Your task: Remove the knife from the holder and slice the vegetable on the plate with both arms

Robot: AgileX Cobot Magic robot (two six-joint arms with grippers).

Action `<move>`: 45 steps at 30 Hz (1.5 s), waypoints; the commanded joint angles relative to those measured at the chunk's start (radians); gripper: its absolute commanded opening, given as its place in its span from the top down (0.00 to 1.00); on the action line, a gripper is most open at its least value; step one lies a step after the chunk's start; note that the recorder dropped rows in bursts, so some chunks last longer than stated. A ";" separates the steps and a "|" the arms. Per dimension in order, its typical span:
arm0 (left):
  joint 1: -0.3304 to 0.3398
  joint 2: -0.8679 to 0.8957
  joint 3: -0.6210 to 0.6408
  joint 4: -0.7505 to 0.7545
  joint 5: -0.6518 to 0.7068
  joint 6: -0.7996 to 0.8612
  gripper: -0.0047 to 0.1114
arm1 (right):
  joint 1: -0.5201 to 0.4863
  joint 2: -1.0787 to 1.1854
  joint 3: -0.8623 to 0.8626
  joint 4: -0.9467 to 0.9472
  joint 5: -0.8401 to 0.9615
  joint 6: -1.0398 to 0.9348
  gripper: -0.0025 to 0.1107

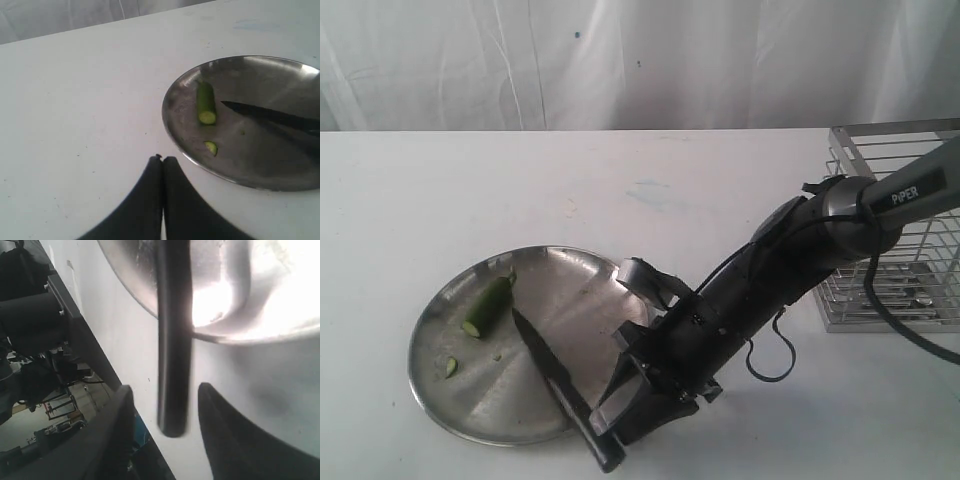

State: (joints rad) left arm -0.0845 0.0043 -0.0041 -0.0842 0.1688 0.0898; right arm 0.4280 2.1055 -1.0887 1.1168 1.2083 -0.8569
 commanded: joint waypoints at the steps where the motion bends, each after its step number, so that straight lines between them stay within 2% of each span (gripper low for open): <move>1: -0.006 -0.004 0.004 -0.004 -0.004 -0.005 0.96 | -0.001 -0.001 -0.007 -0.004 0.013 -0.003 0.55; 6: -0.006 -0.004 0.004 -0.004 -0.004 -0.005 0.96 | -0.001 -0.001 -0.065 -0.092 0.013 0.015 0.55; 10: -0.006 -0.004 0.004 -0.004 -0.004 -0.005 0.96 | -0.001 -0.026 -0.108 -0.118 0.013 0.164 0.55; 17: -0.006 -0.004 0.004 -0.004 -0.004 -0.005 0.96 | 0.029 -0.101 -0.120 -0.233 0.013 0.181 0.55; 20: -0.006 -0.004 0.004 -0.004 -0.004 -0.005 0.96 | 0.083 -0.136 -0.120 -0.233 0.013 0.183 0.55; 26: -0.006 -0.004 0.004 -0.004 -0.004 -0.005 0.96 | 0.252 -0.161 -0.120 -0.233 0.013 0.193 0.55; 28: -0.006 -0.004 0.004 -0.004 -0.004 -0.005 0.96 | 0.296 -0.161 -0.120 -0.237 -0.055 0.212 0.56; 31: -0.006 -0.004 0.004 -0.004 -0.004 -0.005 0.96 | 0.336 -0.161 -0.125 -0.236 -0.140 0.215 0.59; 36: -0.006 -0.004 0.004 -0.004 -0.004 -0.005 0.96 | 0.397 -0.161 -0.150 -0.239 -0.115 0.224 0.61; 39: -0.006 -0.004 0.004 -0.004 -0.004 -0.005 0.96 | 0.464 -0.161 -0.156 -0.256 -0.141 0.263 0.67; 43: -0.006 -0.004 0.004 -0.004 -0.004 -0.005 0.96 | 0.590 -0.161 -0.156 -0.417 -0.302 0.407 0.77; 45: -0.006 -0.004 0.004 -0.004 -0.004 -0.005 0.96 | 0.639 -0.161 -0.156 -0.472 -0.382 0.486 0.79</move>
State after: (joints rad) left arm -0.0845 0.0043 -0.0041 -0.0842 0.1688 0.0898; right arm 1.0041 1.9542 -1.2423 0.7339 0.9306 -0.4784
